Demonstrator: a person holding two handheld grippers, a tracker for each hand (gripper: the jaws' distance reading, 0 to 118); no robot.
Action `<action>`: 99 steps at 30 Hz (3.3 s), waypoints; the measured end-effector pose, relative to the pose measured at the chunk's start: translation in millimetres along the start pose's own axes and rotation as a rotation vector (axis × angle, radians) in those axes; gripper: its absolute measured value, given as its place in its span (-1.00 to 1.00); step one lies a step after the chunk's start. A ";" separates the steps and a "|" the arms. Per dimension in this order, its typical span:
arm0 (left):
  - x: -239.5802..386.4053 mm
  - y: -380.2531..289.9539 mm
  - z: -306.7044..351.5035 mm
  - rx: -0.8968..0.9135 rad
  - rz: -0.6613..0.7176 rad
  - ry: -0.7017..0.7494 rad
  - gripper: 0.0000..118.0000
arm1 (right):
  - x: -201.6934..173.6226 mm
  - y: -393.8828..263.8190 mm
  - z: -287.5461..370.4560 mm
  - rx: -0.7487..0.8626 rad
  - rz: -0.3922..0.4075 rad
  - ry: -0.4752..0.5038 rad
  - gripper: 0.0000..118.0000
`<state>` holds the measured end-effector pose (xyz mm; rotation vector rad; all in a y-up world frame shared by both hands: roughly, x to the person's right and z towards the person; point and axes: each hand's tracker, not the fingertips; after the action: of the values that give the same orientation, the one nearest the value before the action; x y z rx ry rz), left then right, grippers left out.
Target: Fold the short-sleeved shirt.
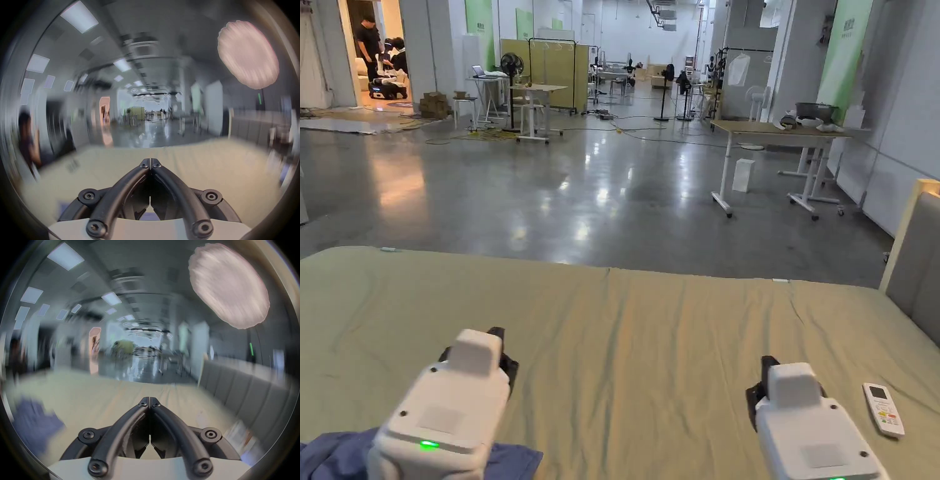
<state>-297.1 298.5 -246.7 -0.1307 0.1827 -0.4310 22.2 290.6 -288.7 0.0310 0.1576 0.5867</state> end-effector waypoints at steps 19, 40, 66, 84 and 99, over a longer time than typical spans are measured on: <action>-9.0 -15.9 -1.5 -0.038 0.414 -0.005 -1.00 | 17.5 -6.1 14.7 -0.137 -0.456 -0.063 -1.00; -72.3 -55.4 8.2 -0.300 0.472 -0.021 -1.00 | -27.5 -1.3 11.6 -0.210 -0.570 -0.021 -1.00; -86.4 -266.1 -15.7 -0.971 0.366 -0.103 -0.51 | -89.2 -27.7 22.0 -0.371 -0.506 0.132 -1.00; -119.6 -170.9 3.5 -0.497 0.509 0.001 -0.94 | -72.6 -40.0 27.3 -0.368 -0.538 0.084 -1.00; -90.1 44.8 -13.5 -0.024 0.453 -0.237 -0.94 | -15.5 -22.7 53.0 -0.257 -0.592 0.003 -1.00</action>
<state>-362.2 376.1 -253.9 -0.1579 -0.0182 0.0391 30.2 264.0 -235.9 -0.2589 0.0859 0.0125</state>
